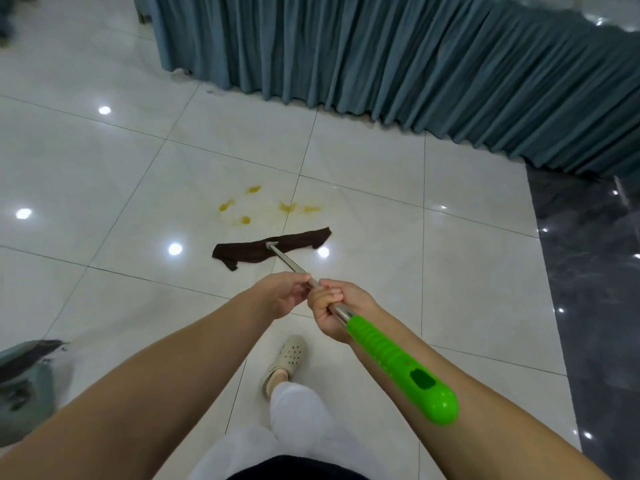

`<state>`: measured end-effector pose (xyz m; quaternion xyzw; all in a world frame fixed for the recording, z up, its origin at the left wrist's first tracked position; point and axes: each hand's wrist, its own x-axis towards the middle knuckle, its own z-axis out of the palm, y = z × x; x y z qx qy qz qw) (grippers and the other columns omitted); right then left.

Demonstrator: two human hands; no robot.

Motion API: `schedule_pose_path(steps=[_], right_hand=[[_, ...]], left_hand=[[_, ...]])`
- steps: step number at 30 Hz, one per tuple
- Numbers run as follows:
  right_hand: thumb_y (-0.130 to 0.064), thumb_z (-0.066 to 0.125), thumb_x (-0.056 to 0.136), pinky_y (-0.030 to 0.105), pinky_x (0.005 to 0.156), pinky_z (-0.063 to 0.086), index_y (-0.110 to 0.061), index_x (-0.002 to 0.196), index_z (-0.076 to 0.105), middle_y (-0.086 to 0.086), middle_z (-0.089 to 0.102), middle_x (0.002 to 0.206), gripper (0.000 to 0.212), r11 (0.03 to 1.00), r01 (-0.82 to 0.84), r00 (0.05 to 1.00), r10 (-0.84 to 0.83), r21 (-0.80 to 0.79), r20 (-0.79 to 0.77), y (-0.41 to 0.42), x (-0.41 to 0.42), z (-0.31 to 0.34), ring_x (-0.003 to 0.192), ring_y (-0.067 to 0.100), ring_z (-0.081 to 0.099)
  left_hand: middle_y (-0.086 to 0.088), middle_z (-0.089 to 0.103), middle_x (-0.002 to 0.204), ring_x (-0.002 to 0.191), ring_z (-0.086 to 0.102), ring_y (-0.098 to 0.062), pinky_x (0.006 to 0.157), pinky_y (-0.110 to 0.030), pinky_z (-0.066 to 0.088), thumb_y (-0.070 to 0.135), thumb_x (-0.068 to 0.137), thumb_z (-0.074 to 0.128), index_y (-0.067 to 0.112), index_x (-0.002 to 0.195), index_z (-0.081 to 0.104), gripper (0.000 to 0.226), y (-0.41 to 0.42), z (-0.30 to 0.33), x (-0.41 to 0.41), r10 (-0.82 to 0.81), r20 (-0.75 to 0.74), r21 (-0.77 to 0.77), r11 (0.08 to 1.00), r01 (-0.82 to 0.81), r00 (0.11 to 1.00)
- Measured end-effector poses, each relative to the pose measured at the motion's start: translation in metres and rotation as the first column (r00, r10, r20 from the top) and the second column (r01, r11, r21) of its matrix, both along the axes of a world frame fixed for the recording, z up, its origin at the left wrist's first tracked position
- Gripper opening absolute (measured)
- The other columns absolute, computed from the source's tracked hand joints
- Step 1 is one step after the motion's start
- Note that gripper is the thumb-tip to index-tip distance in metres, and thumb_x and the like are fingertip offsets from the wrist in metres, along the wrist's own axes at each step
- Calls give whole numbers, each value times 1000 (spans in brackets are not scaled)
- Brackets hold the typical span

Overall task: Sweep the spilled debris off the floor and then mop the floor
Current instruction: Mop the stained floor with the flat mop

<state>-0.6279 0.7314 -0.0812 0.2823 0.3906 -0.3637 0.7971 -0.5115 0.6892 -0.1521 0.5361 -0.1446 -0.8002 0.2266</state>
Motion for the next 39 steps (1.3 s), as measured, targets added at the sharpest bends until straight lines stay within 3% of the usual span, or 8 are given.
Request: schedule_pose_path(steps=[6,11,16,18,22,27,31,39], right_hand=[[-11,40,98,12,24,32,-3,77,49,3,38,39,24,999,43,999,-43,2,13,-79,8,0,20,9,37],[-12,37,100,12,22,30,-5,72,47,3,37,38,30,1000,-1,999,1,-11,-34,-148,19,3,19,7,35],[-13,37,101,12,22,29,-6,69,45,3,38,35,33,999,-43,994,41,-15,-96,-204,28,6,19,6,35],[-13,38,101,12,22,29,-5,70,46,3,39,35,33,999,-51,992,49,-12,-113,-221,28,7,19,6,35],[-13,43,100,13,21,29,-1,73,50,6,43,38,30,998,-53,986,55,14,-157,-251,31,6,19,6,35],[-13,44,99,12,22,28,-1,72,51,8,47,39,30,997,-65,975,71,35,-211,-289,46,6,20,6,36],[-13,44,99,12,22,28,-1,70,51,8,46,39,32,998,-28,973,38,50,-227,-321,64,9,19,6,35],[-11,45,99,9,24,30,-2,75,52,9,49,47,26,997,78,961,-68,24,-269,-357,99,-1,21,6,35]], left_hand=[[-6,63,52,65,58,-17,65,-22,51,-2,94,46,-1,67,58,29,-81,-2,2,46,54,11,999,-46,998],[-5,61,47,42,61,-9,52,-17,54,-4,91,47,5,38,64,57,-147,-5,8,57,57,32,998,-59,997],[-5,57,47,48,56,-11,56,-18,51,0,93,46,0,64,54,30,-203,-7,11,93,45,78,992,-96,995],[-8,55,54,57,51,-13,64,-19,48,-2,92,47,0,64,53,28,-220,-8,11,92,33,87,992,-95,995],[-7,55,49,56,52,-13,67,-21,47,-2,92,46,0,66,53,27,-253,-9,13,63,27,93,994,-65,998],[-6,54,42,57,50,-15,51,-18,52,-3,92,48,-2,67,53,25,-294,-6,26,49,50,116,992,-55,998],[-6,54,38,39,56,-11,47,-18,52,-4,92,48,-3,67,52,25,-330,0,41,20,83,115,993,-29,996],[-7,50,36,27,50,-9,38,-14,47,-6,91,46,-1,65,50,27,-379,-5,66,-86,137,110,991,71,987]])
